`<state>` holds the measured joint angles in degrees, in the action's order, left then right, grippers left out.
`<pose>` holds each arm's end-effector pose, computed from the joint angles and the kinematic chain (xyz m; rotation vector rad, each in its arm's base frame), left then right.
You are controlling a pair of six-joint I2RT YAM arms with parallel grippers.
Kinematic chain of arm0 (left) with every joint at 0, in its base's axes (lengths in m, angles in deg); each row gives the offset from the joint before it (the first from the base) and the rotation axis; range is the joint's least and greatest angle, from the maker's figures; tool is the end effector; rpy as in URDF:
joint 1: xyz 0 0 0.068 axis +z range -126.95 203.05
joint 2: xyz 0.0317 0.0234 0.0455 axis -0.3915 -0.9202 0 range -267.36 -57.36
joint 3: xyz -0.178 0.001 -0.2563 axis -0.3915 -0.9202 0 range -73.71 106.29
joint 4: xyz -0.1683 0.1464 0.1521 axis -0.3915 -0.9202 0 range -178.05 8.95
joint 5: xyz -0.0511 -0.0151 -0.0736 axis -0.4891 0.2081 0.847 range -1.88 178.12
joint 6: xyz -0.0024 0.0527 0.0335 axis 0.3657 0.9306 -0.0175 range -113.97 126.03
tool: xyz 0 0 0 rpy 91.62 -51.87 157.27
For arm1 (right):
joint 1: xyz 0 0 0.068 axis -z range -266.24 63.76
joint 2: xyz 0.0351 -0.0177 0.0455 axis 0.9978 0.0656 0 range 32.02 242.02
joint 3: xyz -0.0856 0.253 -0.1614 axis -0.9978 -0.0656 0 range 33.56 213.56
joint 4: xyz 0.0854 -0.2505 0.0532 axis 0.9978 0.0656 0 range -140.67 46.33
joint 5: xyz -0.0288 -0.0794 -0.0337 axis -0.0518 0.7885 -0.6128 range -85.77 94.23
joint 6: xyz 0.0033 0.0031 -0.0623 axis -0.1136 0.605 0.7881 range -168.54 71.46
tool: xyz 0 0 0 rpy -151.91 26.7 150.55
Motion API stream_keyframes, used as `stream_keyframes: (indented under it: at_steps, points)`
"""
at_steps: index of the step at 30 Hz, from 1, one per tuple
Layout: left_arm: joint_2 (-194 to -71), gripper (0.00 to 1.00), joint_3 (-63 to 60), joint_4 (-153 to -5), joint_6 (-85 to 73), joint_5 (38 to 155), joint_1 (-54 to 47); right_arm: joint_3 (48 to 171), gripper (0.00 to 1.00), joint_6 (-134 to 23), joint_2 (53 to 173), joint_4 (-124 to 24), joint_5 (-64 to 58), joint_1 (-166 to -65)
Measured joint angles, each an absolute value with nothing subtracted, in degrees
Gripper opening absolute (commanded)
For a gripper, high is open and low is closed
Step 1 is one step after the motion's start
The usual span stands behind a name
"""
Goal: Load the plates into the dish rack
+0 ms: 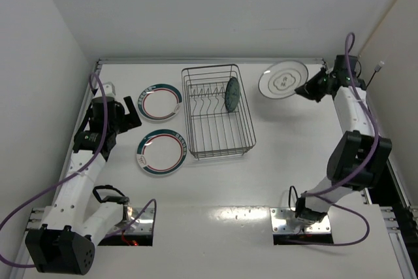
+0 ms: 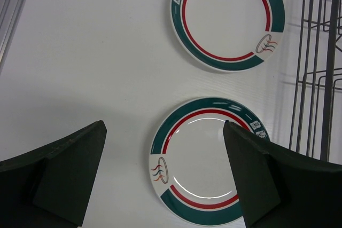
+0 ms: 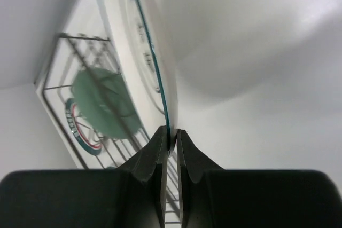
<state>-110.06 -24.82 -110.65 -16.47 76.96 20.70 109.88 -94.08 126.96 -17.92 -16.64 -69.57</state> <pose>0.1939 0.0014 0.3322 -0.4848 2.0864 -0.0435 0.3689 -0.0929 0.3000 1.1523 2.2221 0.6638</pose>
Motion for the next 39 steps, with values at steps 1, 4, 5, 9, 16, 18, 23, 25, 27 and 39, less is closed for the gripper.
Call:
stream_keyframes:
  at_steps: [1, 4, 5, 9, 16, 18, 23, 25, 27, 39]
  points:
    - [-110.1, 0.9, -24.8, -110.7, -16.5, 76.9, 20.7, 111.4, 0.0, -94.4, 125.6, -18.2, -15.6, -70.9]
    - [-110.1, 0.9, -24.8, -110.7, -16.5, 77.0, 20.7, 114.1, 0.0, -94.8, 121.6, -18.4, -13.1, -75.1]
    - [-110.1, 0.9, -24.8, -110.7, -16.5, 77.0, 20.7, 114.9, 0.0, -94.6, 120.8, -18.0, -11.9, -76.6]
    - [-110.1, 0.9, -24.8, -110.7, -16.5, 77.0, 20.7, 118.4, 0.0, -93.2, 120.4, -16.5, -7.3, -82.7]
    - [-110.1, 0.9, -24.8, -110.7, -16.5, 77.2, 20.7, 126.9, 0.0, -87.8, 122.8, -10.0, 8.2, -96.7]
    - [-110.2, 0.9, -24.8, -110.7, -16.5, 77.2, 20.7, 129.4, 0.0, -86.6, 124.1, -8.7, 12.7, -100.8]
    - [-110.6, 0.9, -24.8, -110.7, -16.5, 77.2, 20.7, 135.4, 0.0, -84.0, 128.7, -5.7, 23.4, -109.4]
    - [-110.6, 0.9, -24.8, -110.7, -16.5, 77.2, 20.7, 137.4, 0.0, -83.3, 130.9, -4.3, 27.7, -111.7]
    - [-110.6, 0.9, -24.8, -110.7, -16.5, 77.2, 20.7, 138.4, 0.0, -82.8, 132.7, -2.9, 32.0, -113.8]
    - [-110.6, 0.9, -24.8, -110.8, -16.5, 77.2, 20.7, 145.5, 0.0, -78.2, 140.0, 0.4, 48.8, -120.2]
